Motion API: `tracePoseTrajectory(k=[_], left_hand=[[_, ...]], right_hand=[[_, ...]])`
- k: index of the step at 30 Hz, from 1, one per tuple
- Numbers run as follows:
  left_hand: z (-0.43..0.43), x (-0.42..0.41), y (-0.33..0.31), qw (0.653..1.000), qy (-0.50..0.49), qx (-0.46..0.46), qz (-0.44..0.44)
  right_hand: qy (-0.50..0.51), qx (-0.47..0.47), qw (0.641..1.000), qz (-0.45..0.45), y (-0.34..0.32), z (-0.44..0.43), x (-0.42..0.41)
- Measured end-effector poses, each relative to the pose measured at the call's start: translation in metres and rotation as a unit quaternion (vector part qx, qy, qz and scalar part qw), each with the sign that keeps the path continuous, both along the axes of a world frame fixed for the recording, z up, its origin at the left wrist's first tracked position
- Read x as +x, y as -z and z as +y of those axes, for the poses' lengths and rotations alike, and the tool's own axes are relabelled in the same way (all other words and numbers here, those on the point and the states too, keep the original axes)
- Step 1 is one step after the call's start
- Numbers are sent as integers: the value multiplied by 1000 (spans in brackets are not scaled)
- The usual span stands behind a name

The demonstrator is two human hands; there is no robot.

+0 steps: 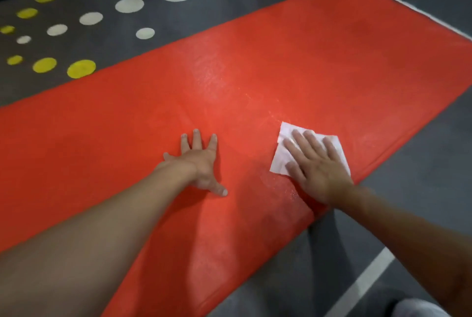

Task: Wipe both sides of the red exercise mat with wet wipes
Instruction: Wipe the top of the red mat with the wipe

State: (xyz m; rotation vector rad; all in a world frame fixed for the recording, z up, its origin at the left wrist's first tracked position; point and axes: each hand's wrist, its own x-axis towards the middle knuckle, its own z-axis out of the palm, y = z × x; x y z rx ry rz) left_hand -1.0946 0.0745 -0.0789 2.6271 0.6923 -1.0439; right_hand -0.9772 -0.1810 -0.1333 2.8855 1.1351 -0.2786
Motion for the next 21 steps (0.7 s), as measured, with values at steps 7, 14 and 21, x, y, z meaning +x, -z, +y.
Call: tracePoseTrajectory(k=[7,14,21], left_hand=[[-11,-34,1,994,-96,17,-45],[-4,-34,-1,996,-80,24,-8],[-10,-47,-1,990,-109,54,-66]], right_hand=[[-201,11,979,-29,3,-31,-50],[-102,70,992,-33,12,-12,-114],[-43,50,996,-53,8,-2,-78]])
